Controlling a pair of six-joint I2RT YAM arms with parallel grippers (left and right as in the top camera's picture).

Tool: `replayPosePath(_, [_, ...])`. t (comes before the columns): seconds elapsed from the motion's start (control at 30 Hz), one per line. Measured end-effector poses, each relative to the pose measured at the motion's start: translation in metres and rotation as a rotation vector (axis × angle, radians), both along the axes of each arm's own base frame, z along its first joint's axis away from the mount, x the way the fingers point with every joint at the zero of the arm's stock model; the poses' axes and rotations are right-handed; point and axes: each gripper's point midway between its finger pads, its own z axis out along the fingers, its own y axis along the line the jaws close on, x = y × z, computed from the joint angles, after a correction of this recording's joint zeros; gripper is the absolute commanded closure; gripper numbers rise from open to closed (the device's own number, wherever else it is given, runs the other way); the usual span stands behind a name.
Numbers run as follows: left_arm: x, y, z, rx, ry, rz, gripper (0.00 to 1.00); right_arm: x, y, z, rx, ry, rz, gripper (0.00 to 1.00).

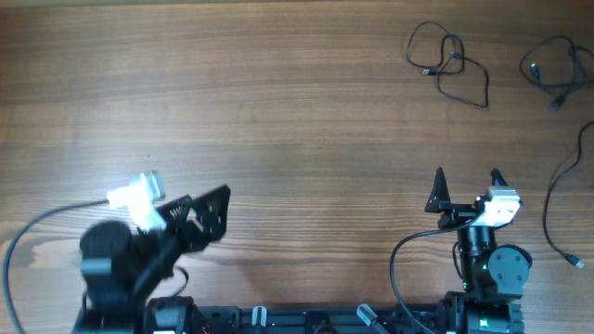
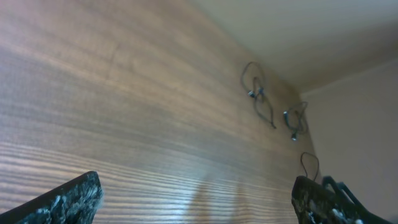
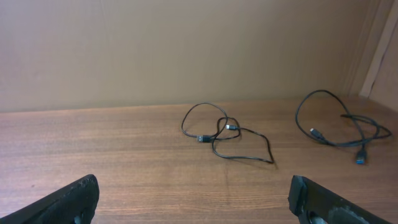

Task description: Untangle cables

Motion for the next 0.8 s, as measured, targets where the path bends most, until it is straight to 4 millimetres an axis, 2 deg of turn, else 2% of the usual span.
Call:
replayPosePath(0.13, [-0.021, -0.003, 0.016, 0.020, -0.111, -0.013, 0.00, 0.000, 0.000, 0.000, 0.000, -0.001, 0.000, 0.00])
replayPosePath(0.17, [-0.031, -0.003, 0.026, 0.026, -0.181, -0.016, 0.00, 0.000, 0.000, 0.000, 0.000, -0.002, 0.000, 0.00])
replayPosePath(0.3, [-0.048, 0.002, 0.036, 0.045, -0.302, -0.002, 0.00, 0.000, 0.000, 0.001, 0.000, -0.003, 0.000, 0.00])
replayPosePath(0.37, [-0.050, 0.003, 0.035, 0.055, -0.323, 0.004, 0.00, 0.000, 0.000, 0.001, 0.000, -0.004, 0.000, 0.00])
replayPosePath(0.47, [-0.040, 0.005, 0.026, 0.074, -0.342, 0.016, 0.00, 0.000, 0.000, 0.001, 0.000, -0.004, 0.000, 0.00])
replayPosePath(0.67, [0.000, 0.005, 0.022, 0.098, -0.513, 0.026, 0.00, 0.000, 0.000, 0.001, -0.001, -0.005, 0.000, 0.00])
replayPosePath(0.73, [0.014, 0.004, 0.016, 0.107, -0.587, 0.030, 0.01, 0.000, 0.000, 0.001, -0.001, -0.006, 0.000, 0.00])
replayPosePath(0.8, [0.023, 0.004, 0.001, 0.113, -0.608, 0.035, 0.00, 0.000, 0.000, 0.001, -0.001, -0.006, 0.000, 0.00])
